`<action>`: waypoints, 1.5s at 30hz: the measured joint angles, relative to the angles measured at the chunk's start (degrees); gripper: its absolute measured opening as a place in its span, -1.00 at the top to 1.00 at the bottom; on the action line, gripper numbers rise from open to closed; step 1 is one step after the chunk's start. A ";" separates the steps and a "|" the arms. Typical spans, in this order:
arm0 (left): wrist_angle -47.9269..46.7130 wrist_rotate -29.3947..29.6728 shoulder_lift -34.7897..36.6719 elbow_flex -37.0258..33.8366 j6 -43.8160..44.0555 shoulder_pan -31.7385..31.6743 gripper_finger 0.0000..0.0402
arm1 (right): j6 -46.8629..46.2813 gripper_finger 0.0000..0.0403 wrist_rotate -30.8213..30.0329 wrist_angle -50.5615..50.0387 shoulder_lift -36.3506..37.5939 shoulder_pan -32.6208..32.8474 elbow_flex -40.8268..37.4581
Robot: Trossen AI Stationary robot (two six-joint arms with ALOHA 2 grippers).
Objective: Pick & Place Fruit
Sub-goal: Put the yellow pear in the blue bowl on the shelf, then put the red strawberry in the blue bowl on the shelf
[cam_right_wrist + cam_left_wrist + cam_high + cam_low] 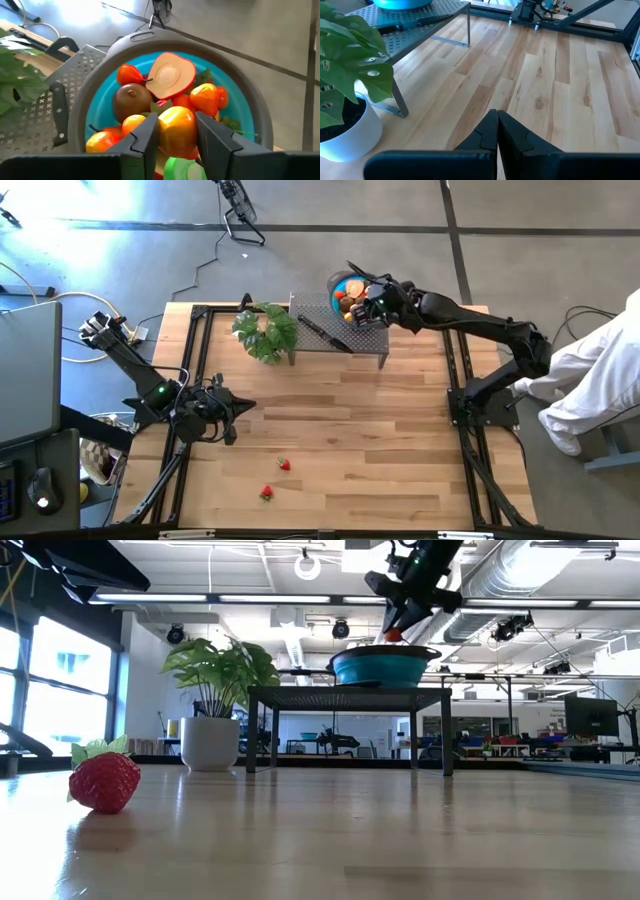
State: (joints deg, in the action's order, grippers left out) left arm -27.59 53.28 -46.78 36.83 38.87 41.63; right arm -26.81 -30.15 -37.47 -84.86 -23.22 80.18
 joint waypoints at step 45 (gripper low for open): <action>0.46 -0.08 0.00 0.01 -1.08 0.00 1.00 | 8.06 0.37 10.63 18.79 6.90 14.67 0.00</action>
State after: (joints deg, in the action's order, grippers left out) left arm -27.14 53.20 -46.77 36.84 37.79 41.63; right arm -18.75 -19.52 -18.68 -77.96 -8.55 80.18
